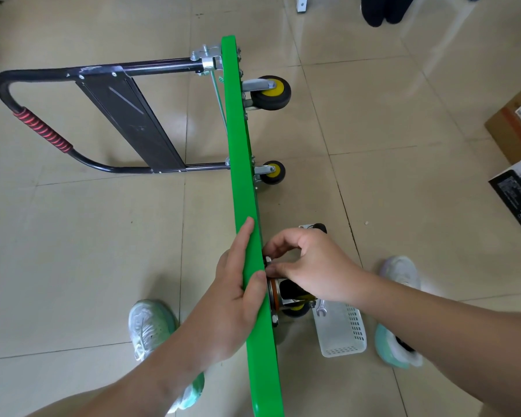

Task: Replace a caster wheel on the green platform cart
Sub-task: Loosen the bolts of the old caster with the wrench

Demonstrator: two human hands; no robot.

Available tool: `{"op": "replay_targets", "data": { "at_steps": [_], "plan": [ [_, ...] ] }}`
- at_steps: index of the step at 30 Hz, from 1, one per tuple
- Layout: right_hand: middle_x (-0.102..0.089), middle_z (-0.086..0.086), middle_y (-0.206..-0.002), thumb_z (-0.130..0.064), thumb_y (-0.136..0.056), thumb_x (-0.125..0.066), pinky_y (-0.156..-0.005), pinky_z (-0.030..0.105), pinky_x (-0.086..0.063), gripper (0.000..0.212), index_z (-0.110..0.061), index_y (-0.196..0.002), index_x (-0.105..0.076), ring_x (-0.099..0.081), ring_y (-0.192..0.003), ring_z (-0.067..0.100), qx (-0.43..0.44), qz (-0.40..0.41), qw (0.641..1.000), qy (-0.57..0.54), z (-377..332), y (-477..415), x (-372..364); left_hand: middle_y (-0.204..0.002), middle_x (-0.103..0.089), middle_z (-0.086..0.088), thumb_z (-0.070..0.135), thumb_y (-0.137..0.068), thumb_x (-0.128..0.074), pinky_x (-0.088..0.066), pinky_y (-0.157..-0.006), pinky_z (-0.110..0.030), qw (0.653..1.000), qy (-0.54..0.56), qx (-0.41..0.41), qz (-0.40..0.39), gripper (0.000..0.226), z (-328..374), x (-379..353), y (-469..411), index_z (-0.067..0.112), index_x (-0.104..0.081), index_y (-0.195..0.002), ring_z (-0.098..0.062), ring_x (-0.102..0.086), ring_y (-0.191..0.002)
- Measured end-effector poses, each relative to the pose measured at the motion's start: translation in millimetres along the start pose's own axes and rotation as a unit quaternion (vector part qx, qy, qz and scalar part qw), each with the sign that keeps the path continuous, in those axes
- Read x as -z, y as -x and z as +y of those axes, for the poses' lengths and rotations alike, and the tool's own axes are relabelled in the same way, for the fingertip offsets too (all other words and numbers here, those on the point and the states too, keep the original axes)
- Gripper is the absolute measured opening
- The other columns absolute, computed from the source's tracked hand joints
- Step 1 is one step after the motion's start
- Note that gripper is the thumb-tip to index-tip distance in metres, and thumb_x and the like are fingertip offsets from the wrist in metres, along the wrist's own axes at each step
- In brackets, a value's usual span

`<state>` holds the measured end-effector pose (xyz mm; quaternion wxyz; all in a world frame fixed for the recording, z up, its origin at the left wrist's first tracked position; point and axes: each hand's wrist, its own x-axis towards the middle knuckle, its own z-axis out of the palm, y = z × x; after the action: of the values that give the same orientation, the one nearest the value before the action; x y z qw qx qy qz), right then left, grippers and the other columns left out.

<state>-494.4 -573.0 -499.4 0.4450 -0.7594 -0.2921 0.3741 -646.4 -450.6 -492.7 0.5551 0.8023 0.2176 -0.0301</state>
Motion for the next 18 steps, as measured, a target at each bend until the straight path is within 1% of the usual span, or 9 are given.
{"op": "replay_targets", "data": {
  "at_steps": [2,5,6,8,11,13,15,17,18],
  "plan": [
    [-0.073,-0.013,-0.089,-0.016,-0.079,-0.083,-0.088,0.019,-0.052,0.023,-0.032,-0.091,-0.07,-0.068,-0.09,0.0,-0.002,-0.007,1.0,-0.003,0.0,-0.3,0.0,-0.157,-0.02,0.031,0.037,-0.107,-0.042,-0.021,-0.103,0.004,1.0,0.004,0.004,0.001,0.067,0.8,-0.5,-0.3,0.064,0.001,-0.152,0.032,-0.021,-0.133],
    [-0.076,-0.009,-0.088,-0.025,-0.085,-0.079,-0.089,0.029,-0.056,0.014,-0.03,-0.095,-0.07,-0.072,-0.088,0.006,-0.032,-0.007,0.999,-0.042,-0.1,-0.6,-0.9,-0.159,-0.023,0.029,0.045,-0.096,-0.04,-0.021,-0.105,0.002,1.0,0.013,0.009,0.003,0.071,0.6,-0.9,-0.9,0.065,-0.001,-0.151,0.026,-0.024,-0.138],
    [-0.076,-0.008,-0.087,-0.029,-0.087,-0.076,-0.089,0.032,-0.057,0.01,-0.03,-0.096,-0.071,-0.073,-0.086,0.007,-0.039,-0.008,0.998,-0.04,0.5,-1.2,-1.5,-0.158,-0.024,0.029,0.046,-0.095,-0.039,-0.022,-0.105,0.002,1.0,0.014,0.011,0.001,0.071,0.2,-1.0,-1.1,0.066,0.0,-0.151,0.026,-0.024,-0.138],
    [-0.076,-0.01,-0.085,-0.033,-0.09,-0.073,-0.087,0.031,-0.058,0.008,-0.028,-0.096,-0.074,-0.073,-0.083,0.005,-0.038,-0.008,0.999,-0.008,1.0,-1.6,-2.7,-0.156,-0.024,0.031,0.046,-0.094,-0.039,-0.022,-0.105,0.002,1.0,0.016,0.011,-0.002,0.072,0.0,-1.1,-1.2,0.066,0.0,-0.151,0.026,-0.025,-0.137],
    [-0.075,-0.007,-0.085,-0.027,-0.086,-0.078,-0.078,0.019,-0.055,0.008,-0.026,-0.094,-0.075,-0.072,-0.08,0.005,-0.03,0.002,0.999,-0.012,0.2,-1.1,-2.3,-0.159,-0.025,0.029,0.046,-0.095,-0.04,-0.024,-0.11,-0.005,1.0,0.019,0.011,-0.002,0.073,-0.4,-0.6,-1.2,0.067,0.0,-0.152,0.022,-0.025,-0.141],
    [-0.073,-0.01,-0.086,-0.021,-0.082,-0.082,-0.075,0.013,-0.051,0.013,-0.027,-0.09,-0.073,-0.07,-0.082,0.004,-0.019,0.004,1.0,-0.021,-0.1,-0.6,0.0,-0.16,-0.024,0.028,0.046,-0.095,-0.039,-0.024,-0.11,-0.004,1.0,0.014,0.013,-0.003,0.073,-0.6,-0.3,-0.9,0.068,0.001,-0.151,0.023,-0.026,-0.14],
    [-0.069,-0.017,-0.083,-0.017,-0.078,-0.084,-0.081,0.017,-0.051,0.021,-0.031,-0.084,-0.07,-0.066,-0.085,0.006,-0.003,0.0,1.0,-0.009,1.3,-1.4,0.8,-0.159,-0.023,0.028,0.047,-0.095,-0.039,-0.024,-0.105,0.001,1.0,0.009,0.015,-0.004,0.072,-0.2,-0.6,-0.9,0.068,0.002,-0.151,0.027,-0.025,-0.136],
    [-0.067,-0.015,-0.08,-0.013,-0.077,-0.085,-0.082,0.024,-0.053,0.025,-0.032,-0.082,-0.068,-0.065,-0.082,0.01,-0.002,0.0,1.0,-0.014,3.2,-2.5,0.2,-0.159,-0.023,0.028,0.047,-0.095,-0.039,-0.024,-0.103,0.002,1.0,0.007,0.015,-0.005,0.073,0.3,-0.7,-1.0,0.068,0.002,-0.151,0.027,-0.026,-0.135],
    [-0.068,-0.012,-0.079,-0.012,-0.077,-0.084,-0.081,0.025,-0.054,0.025,-0.03,-0.082,-0.068,-0.064,-0.079,0.009,-0.003,0.003,1.0,-0.021,3.9,-2.8,0.0,-0.16,-0.023,0.027,0.047,-0.095,-0.039,-0.024,-0.105,0.0,1.0,0.008,0.014,-0.005,0.073,0.6,-0.6,-1.0,0.068,0.002,-0.152,0.026,-0.026,-0.137]
  ]
}}
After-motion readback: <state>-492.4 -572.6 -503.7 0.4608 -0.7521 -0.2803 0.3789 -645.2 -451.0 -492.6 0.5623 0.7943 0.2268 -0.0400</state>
